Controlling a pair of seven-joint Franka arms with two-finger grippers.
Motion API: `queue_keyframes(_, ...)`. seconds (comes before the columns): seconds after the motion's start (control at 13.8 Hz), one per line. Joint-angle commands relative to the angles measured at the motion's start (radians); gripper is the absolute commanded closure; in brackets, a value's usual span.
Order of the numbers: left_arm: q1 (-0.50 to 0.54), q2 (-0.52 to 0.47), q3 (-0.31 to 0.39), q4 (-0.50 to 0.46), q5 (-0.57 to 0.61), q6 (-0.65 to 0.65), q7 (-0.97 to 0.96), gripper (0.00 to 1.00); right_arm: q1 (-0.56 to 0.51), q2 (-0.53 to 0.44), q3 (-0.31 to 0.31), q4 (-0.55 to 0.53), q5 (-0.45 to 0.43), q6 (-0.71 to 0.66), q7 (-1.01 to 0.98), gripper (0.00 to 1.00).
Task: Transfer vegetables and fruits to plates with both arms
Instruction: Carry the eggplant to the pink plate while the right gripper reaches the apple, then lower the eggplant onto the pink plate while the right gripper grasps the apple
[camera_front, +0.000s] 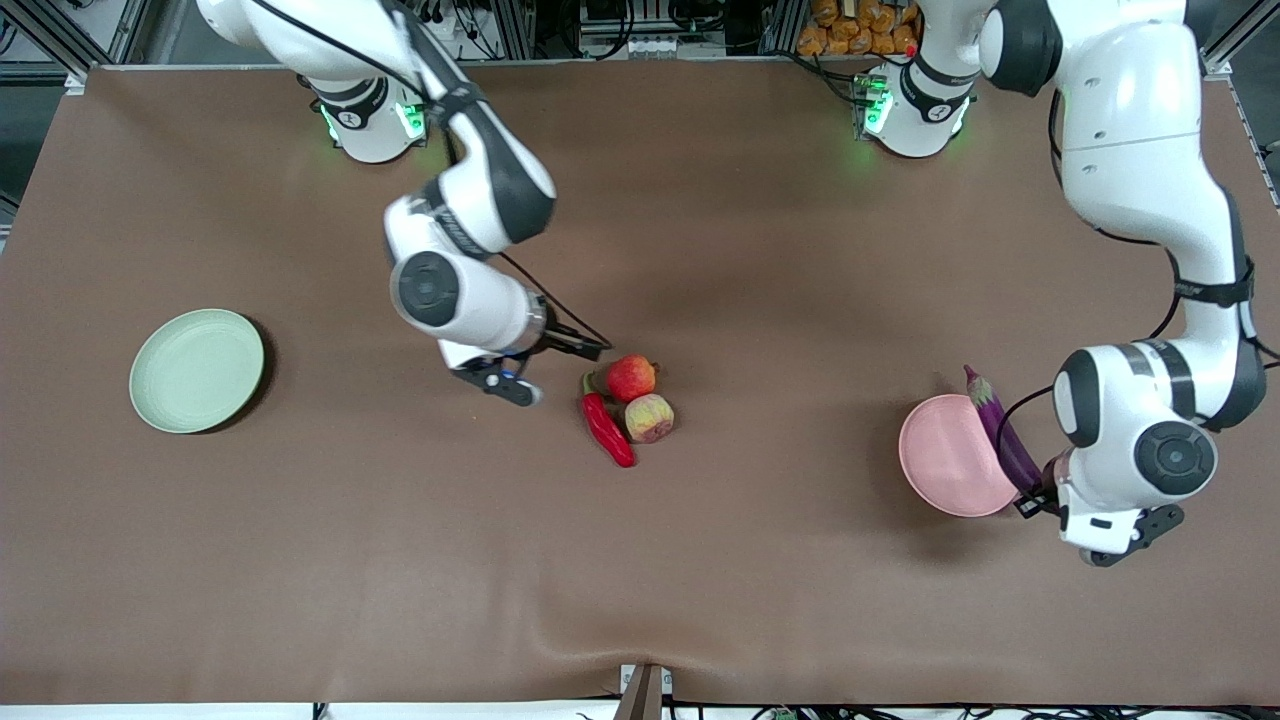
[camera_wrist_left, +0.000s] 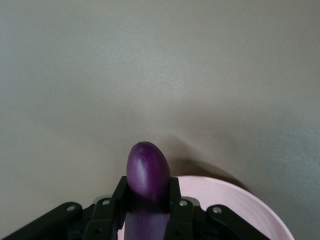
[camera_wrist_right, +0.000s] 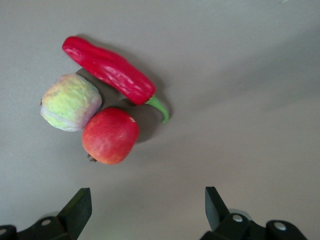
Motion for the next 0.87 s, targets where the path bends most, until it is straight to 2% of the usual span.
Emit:
queue_keyframes(0.0, 0.009, 0.034, -0.004, 0.045, 0.02, -0.003, 0.025, 0.97, 0.035, 0.056, -0.011, 0.003, 0.021, 0.081, 0.016, 0.0)
queue_keyframes(0.15, 0.002, 0.035, -0.009, 0.045, 0.018, -0.002, 0.025, 0.95, 0.052, 0.094, -0.006, 0.005, 0.076, 0.182, 0.016, 0.0)
queue_keyframes(0.44, -0.021, 0.041, -0.03, 0.045, 0.027, 0.019, 0.08, 0.75, 0.077, 0.14, -0.003, 0.008, 0.083, 0.277, 0.017, 0.0)
queue_keyframes(0.8, -0.034, 0.051, -0.033, 0.036, 0.027, 0.052, 0.143, 0.7, 0.1, 0.168, -0.005, 0.011, 0.084, 0.329, 0.035, 0.0)
